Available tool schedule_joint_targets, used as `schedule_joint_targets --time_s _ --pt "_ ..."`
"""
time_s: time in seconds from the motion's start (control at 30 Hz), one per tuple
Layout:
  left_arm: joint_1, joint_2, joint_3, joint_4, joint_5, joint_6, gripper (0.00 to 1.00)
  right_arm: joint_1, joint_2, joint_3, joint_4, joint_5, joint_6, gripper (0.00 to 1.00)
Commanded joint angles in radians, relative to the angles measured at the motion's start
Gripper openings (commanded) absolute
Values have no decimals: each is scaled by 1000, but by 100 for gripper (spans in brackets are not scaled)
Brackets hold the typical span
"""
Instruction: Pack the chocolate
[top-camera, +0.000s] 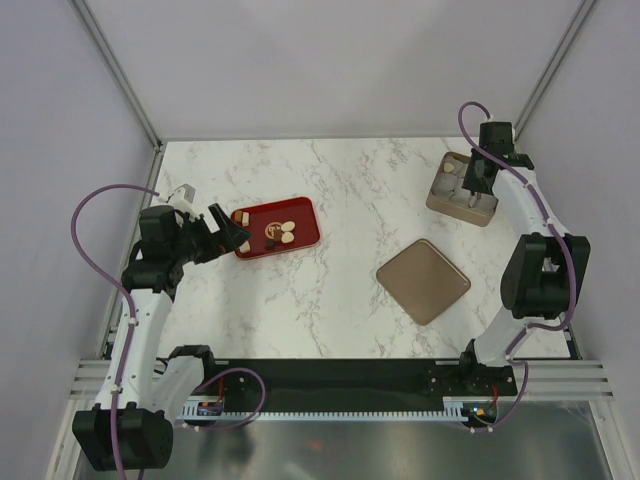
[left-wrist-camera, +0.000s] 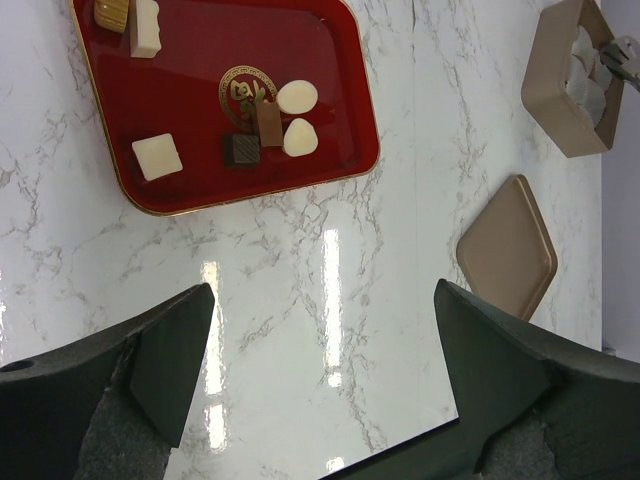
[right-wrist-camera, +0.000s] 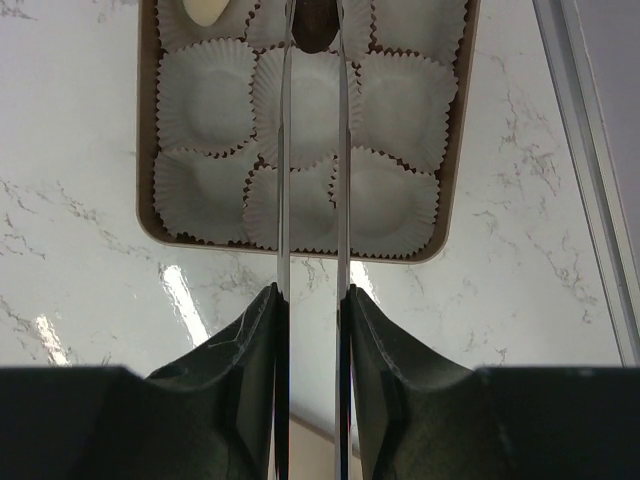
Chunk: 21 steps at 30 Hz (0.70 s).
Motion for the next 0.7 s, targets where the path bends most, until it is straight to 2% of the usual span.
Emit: schedule_joint_targets --time_s 0.0,0.4,0.67 --pt "3 -3 1 30 16 33 99 -10 17 58 18 14 17 33" --pt "3 -5 0 30 10 35 99 -27 89 111 36 -5 16 34" --pt "5 -5 0 30 7 35 99 -29 120 123 36 -11 14 41"
